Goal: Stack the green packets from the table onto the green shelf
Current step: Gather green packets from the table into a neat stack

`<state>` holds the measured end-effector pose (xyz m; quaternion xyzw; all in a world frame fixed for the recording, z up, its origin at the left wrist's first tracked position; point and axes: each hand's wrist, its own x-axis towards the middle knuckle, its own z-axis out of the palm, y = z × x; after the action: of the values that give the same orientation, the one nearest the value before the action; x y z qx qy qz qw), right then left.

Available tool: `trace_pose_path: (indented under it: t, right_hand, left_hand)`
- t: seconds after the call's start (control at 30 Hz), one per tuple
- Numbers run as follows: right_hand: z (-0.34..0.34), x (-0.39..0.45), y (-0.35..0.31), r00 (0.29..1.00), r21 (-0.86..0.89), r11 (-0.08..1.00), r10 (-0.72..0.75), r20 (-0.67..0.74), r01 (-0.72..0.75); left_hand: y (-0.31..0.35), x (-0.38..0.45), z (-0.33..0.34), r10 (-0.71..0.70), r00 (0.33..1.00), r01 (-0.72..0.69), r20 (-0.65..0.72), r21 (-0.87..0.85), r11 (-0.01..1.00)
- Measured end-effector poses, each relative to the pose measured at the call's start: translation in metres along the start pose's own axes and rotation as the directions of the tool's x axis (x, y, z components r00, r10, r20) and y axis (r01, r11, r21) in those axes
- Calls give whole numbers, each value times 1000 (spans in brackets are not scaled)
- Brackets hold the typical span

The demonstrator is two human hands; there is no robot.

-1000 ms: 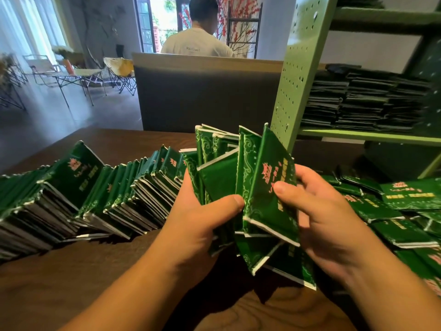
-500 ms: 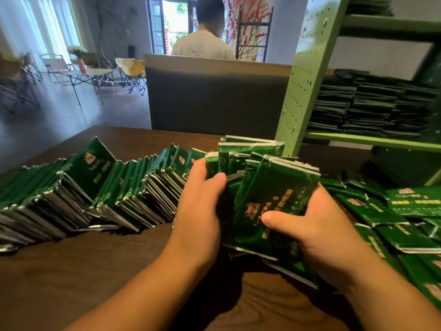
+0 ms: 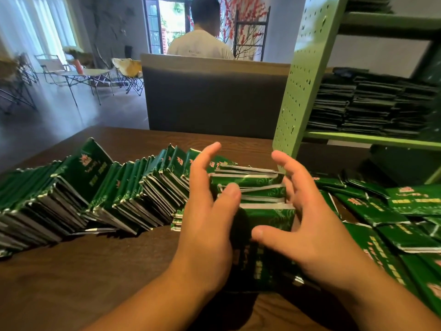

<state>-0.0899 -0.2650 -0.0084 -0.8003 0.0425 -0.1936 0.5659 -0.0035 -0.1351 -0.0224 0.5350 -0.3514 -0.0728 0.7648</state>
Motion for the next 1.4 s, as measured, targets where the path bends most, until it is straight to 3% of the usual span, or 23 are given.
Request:
trace_pose_path:
  t: [0.1, 0.17, 0.23, 0.3, 0.37, 0.53, 0.7, 0.8, 0.97, 1.07, 1.23, 1.4]
  right_hand:
    - [0, -3, -5, 998, -71, 996, -51, 37, 53]
    - [-2, -4, -7, 993, -126, 989, -68, 98, 80]
    - [-2, -5, -9, 989, -122, 988, -77, 126, 92]
    - [0, -5, -8, 988, -109, 988, -96, 120, 109]
    - [5, -7, -8, 985, -129, 981, -132, 115, 146]
    - [14, -9, -6, 954, -328, 904, -298, -21, 275]
    - [12, -7, -10, 987, -299, 942, -135, 90, 156]
    - [6, -4, -12, 986, -277, 949, -127, 109, 153]
    - [1, -4, -9, 985, -273, 955, -74, 159, 115]
    - [-2, -5, -5, 992, -189, 981, -6, 127, 30]
    - [0, -5, 0, 949, -107, 990, 117, 293, -89]
    - [2, -4, 3, 992, -85, 996, 39, 122, -29]
  left_hand:
    - [-6, 0, -7, 142, 989, -137, -29, 120, 983]
    - [-3, 6, -8, 172, 981, -149, -89, 221, 964]
    - [1, 7, -8, 163, 981, -139, -108, 202, 969]
    - [3, 4, -6, 127, 990, -118, -55, 156, 981]
    - [2, 3, -4, 166, 986, -161, -1, 244, 956]
    - [-1, 0, -6, 245, 965, -206, -96, 305, 930]
    - [-6, 3, -5, 199, 966, -142, -163, 309, 940]
    - [-7, 4, -6, 184, 960, -124, -213, 266, 956]
    - [-10, 2, -4, 218, 955, -143, -202, 330, 933]
    - [-11, 0, -3, 188, 962, -131, -199, 270, 954]
    - [-12, 2, -7, 168, 973, -129, -160, 228, 965]
    - [-8, -4, -7, 163, 987, -163, -5, 34, 986]
